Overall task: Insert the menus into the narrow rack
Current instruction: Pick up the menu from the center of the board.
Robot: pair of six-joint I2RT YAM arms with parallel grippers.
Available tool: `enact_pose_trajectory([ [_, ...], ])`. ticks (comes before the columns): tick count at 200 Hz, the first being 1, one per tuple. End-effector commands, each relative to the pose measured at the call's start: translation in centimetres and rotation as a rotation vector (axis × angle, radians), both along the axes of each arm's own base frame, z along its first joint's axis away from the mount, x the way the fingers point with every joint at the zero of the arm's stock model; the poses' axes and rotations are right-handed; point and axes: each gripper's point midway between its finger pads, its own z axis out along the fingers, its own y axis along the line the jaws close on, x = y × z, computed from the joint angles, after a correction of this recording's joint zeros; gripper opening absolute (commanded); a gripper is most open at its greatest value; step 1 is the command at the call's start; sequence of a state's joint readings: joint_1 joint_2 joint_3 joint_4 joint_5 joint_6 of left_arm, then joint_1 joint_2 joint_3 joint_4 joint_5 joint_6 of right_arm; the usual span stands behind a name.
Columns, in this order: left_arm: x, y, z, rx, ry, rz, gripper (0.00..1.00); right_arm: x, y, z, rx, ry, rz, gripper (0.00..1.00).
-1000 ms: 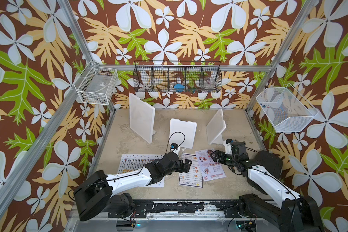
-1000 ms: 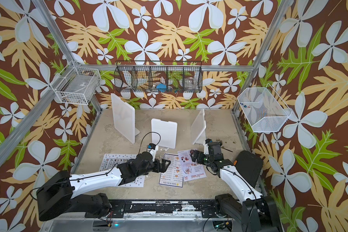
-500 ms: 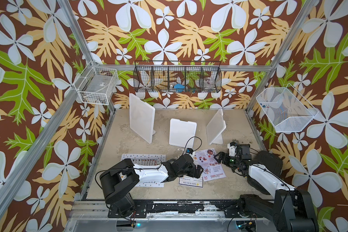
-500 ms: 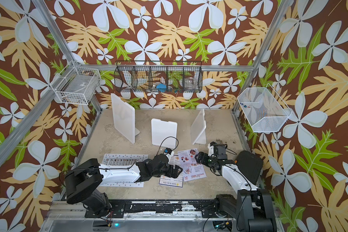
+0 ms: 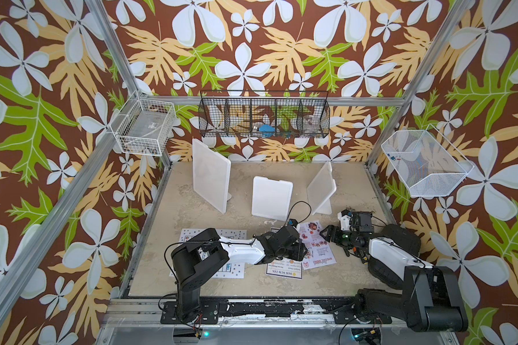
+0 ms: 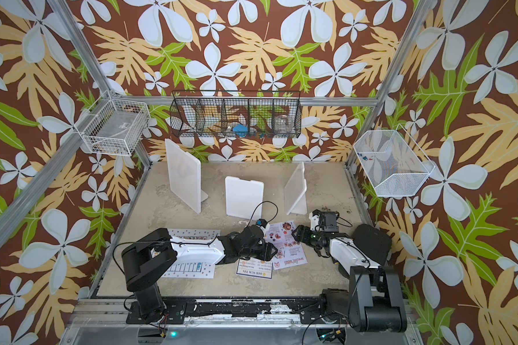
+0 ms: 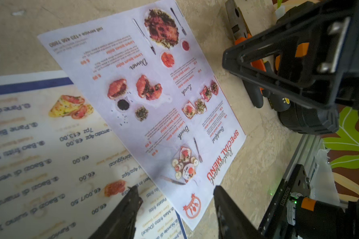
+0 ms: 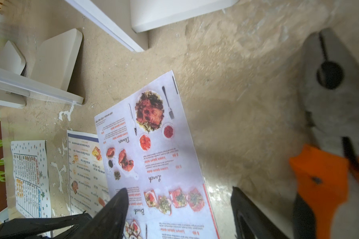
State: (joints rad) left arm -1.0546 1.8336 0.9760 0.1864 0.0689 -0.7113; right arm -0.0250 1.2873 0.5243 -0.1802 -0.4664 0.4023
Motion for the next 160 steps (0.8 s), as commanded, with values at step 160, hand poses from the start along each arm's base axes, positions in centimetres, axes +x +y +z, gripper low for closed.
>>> enact_pose_trajectory([
  [160, 0.8, 0.0, -2.9, 0.119, 0.022, 0.021, 0.54, -0.4, 0.8, -1.6, 0.029, 0.066, 0.052, 0.74],
])
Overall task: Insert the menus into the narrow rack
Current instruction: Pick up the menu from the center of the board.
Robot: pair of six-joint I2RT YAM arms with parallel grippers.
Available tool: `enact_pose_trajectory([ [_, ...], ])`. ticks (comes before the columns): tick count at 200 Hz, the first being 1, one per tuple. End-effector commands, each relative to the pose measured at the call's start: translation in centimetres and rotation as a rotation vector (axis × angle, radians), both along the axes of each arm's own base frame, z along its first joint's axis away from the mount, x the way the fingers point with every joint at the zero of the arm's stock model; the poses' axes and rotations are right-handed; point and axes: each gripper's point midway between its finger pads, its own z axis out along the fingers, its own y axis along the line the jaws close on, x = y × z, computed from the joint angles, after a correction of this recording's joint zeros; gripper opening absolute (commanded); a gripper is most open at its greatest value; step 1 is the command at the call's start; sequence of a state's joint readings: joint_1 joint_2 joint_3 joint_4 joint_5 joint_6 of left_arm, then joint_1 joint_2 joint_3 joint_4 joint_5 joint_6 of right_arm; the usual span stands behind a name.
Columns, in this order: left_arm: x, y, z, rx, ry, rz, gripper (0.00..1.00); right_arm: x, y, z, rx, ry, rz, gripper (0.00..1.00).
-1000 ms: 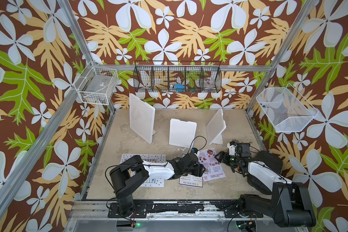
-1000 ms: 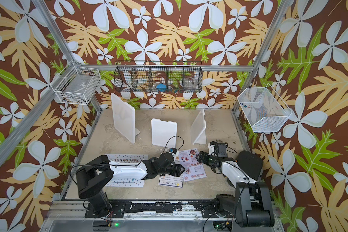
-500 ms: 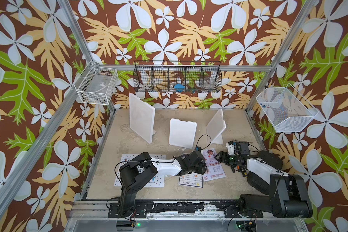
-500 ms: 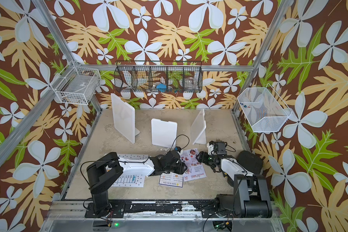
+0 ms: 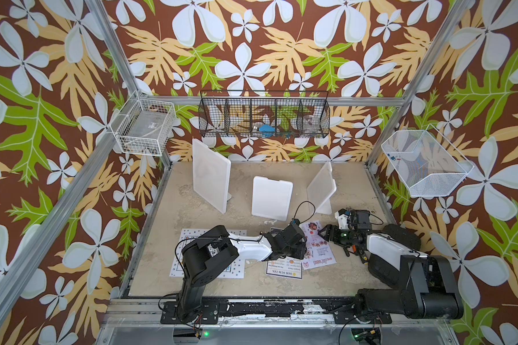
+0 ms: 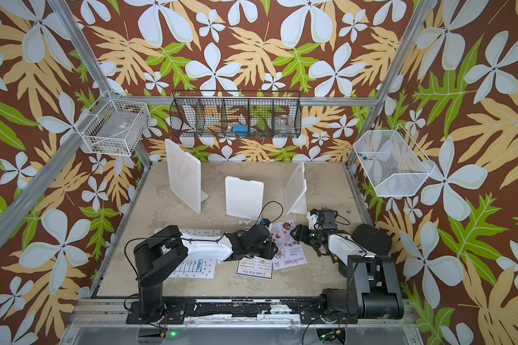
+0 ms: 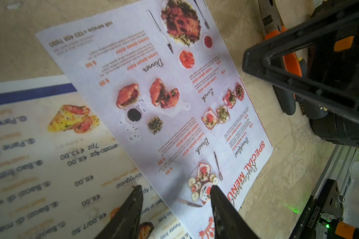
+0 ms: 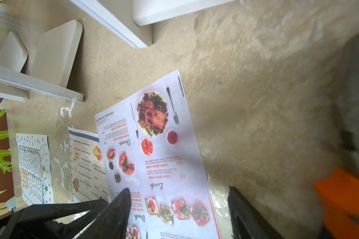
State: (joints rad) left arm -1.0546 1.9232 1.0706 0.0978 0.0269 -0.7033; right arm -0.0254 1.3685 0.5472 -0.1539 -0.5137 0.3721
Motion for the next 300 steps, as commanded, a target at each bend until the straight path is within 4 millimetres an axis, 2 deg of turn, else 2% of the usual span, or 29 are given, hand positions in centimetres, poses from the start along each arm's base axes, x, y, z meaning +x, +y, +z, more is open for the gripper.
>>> enact_pose_trajectory([
  [1, -0.2, 0.4, -0.8, 0.028, 0.012, -0.002, 0.54, -0.9, 0.1, -0.8, 0.001, 0.048, 0.005, 0.74],
  [66, -0.3, 0.8, -1.9, 0.053, 0.025, 0.005, 0.5, -1.6, 0.6, -1.3, 0.032, 0.078, 0.018, 0.74],
  [172, -0.2, 2.5, -2.9, 0.09, 0.032, 0.059, 0.55, -2.8, 1.8, -1.4, 0.112, 0.116, 0.035, 0.74],
  [198, 0.0, 2.9, -2.8, 0.073, 0.043, 0.076, 0.59, -3.1, 2.2, -1.3, 0.132, 0.121, 0.042, 0.74],
  [269, 0.3, 3.3, -2.5, 0.038, 0.059, 0.075, 0.81, -3.7, 3.2, -1.2, 0.177, 0.125, 0.063, 0.74],
  [300, 0.2, 3.4, -2.8, 0.043, 0.063, 0.073, 0.82, -3.8, 3.7, -0.9, 0.212, 0.119, 0.073, 0.72],
])
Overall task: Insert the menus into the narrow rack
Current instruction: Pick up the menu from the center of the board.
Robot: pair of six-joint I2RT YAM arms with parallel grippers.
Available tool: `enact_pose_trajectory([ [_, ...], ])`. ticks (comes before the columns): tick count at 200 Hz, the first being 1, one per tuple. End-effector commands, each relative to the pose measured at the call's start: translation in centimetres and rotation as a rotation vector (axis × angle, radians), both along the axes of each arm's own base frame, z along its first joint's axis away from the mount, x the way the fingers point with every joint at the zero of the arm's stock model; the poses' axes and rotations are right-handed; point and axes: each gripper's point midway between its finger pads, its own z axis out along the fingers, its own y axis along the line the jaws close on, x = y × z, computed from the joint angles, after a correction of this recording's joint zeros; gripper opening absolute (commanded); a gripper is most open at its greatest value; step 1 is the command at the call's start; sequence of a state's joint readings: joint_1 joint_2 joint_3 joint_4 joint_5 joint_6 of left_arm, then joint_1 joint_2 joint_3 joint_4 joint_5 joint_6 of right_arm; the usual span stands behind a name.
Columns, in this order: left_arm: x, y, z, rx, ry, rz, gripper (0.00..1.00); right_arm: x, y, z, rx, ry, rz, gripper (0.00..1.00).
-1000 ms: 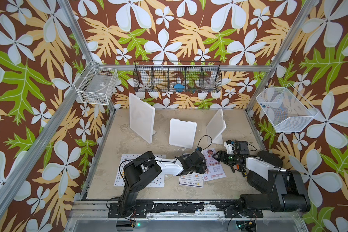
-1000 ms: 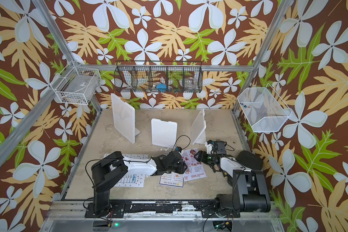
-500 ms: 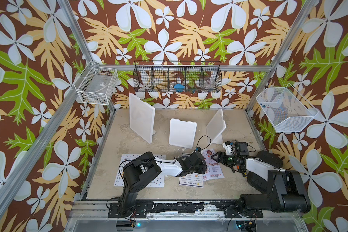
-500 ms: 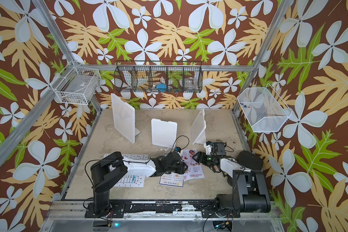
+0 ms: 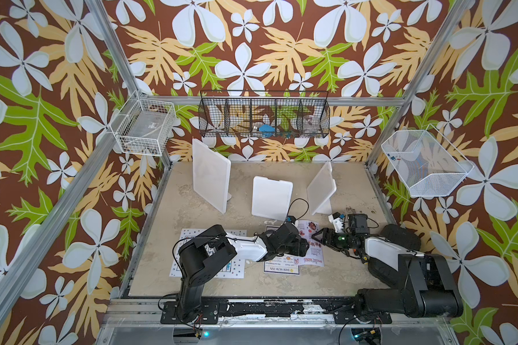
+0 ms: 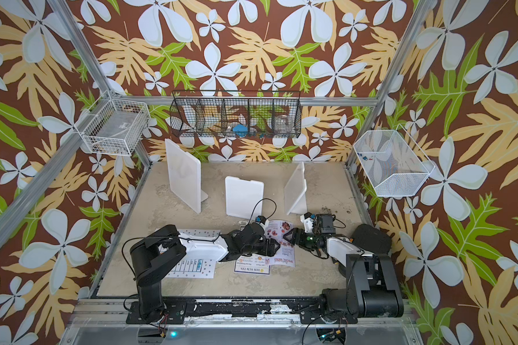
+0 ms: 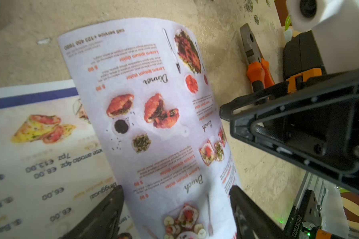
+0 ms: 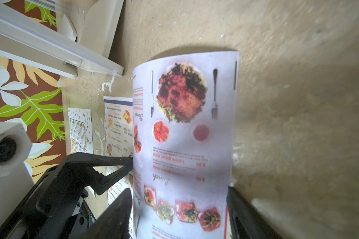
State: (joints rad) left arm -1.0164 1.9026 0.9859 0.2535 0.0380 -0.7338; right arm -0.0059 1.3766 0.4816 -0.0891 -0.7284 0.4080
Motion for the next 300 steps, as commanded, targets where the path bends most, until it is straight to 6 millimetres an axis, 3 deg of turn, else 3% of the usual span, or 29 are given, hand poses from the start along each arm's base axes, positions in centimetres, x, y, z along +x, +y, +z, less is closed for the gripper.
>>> enact_pose_trajectory([
  [1, -1.3, 2.7, -3.3, 0.133, 0.089, 0.018, 0.82, -1.7, 0.0, -1.1, 0.005, 0.095, -0.014, 0.72],
  [176, -1.8, 3.7, -4.9, 0.178, 0.114, 0.028, 0.78, -1.5, 3.6, 1.1, 0.261, 0.061, 0.029, 0.64],
  [222, -1.7, 4.2, -5.2, 0.194, 0.117, 0.046, 0.65, -1.1, 4.1, 2.0, 0.321, 0.036, 0.031, 0.63],
  [257, -1.5, 4.2, -4.2, 0.169, 0.112, 0.062, 0.59, -0.7, 3.2, 1.5, 0.237, 0.028, 0.004, 0.64],
  [300, -0.8, 3.7, -0.5, 0.015, 0.102, 0.06, 0.58, 0.0, 0.7, 1.2, 0.036, -0.018, -0.061, 0.67],
])
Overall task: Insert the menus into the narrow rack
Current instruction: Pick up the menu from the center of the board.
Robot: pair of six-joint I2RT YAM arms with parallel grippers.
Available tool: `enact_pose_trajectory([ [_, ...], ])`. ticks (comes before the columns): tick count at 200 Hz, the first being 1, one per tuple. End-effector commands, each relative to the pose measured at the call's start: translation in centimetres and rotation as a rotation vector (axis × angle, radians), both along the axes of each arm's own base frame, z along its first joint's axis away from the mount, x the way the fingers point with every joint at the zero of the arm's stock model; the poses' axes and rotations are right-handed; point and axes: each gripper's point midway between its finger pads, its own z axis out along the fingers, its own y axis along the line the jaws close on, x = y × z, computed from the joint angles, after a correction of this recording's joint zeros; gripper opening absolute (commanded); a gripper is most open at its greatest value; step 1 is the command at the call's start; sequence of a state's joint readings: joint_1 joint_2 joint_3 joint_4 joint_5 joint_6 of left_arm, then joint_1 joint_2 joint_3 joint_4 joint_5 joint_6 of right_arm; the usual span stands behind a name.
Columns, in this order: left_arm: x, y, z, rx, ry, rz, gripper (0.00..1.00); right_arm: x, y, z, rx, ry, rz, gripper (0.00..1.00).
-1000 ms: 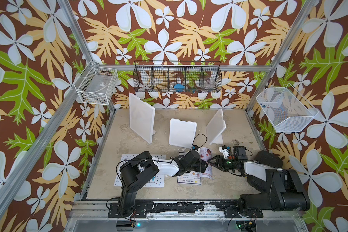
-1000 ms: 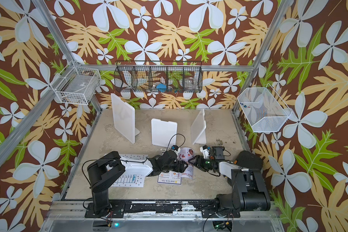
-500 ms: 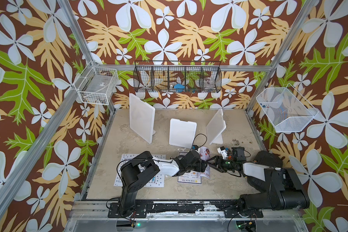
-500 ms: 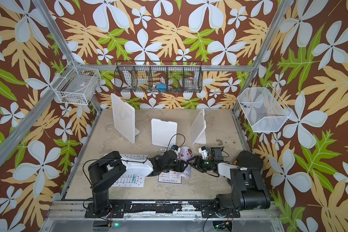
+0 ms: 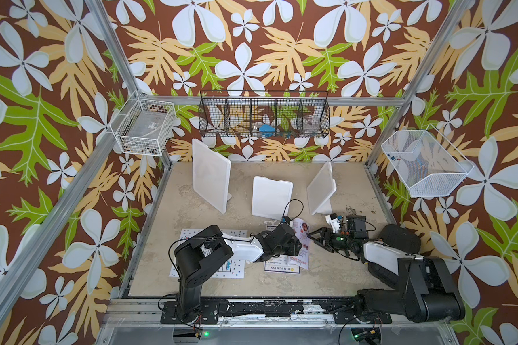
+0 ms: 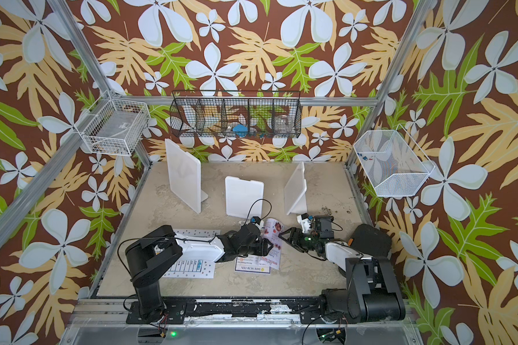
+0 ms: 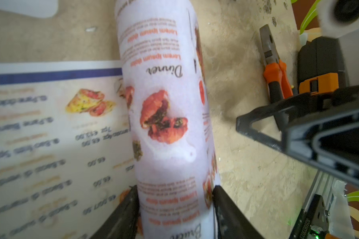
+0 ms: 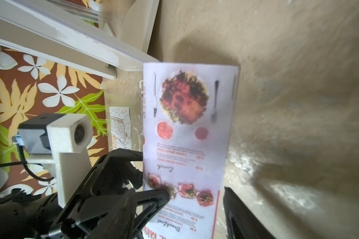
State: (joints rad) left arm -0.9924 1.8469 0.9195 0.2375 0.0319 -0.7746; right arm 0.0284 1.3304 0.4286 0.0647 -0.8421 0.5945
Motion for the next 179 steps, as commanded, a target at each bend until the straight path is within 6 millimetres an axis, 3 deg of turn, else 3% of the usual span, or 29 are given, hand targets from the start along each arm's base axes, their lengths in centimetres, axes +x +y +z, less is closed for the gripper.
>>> enact_pose_trajectory([
  [1, -0.8, 1.3, -0.2, -0.001, 0.065, 0.004, 0.58, 0.0, -1.7, -1.0, -0.135, 0.004, -0.044, 0.67],
  [45, -0.4, 1.4, 2.9, -0.169, 0.07, -0.002, 0.55, 0.2, -0.9, 0.2, -0.067, -0.041, -0.027, 0.68],
  [89, 0.0, 2.0, 4.1, -0.259, 0.078, 0.013, 0.55, -0.6, 1.1, 1.5, 0.084, -0.079, 0.044, 0.73],
  [179, 0.0, 2.2, 3.0, -0.268, 0.109, 0.023, 0.54, -2.3, 3.5, 0.6, 0.193, 0.002, 0.044, 0.76],
])
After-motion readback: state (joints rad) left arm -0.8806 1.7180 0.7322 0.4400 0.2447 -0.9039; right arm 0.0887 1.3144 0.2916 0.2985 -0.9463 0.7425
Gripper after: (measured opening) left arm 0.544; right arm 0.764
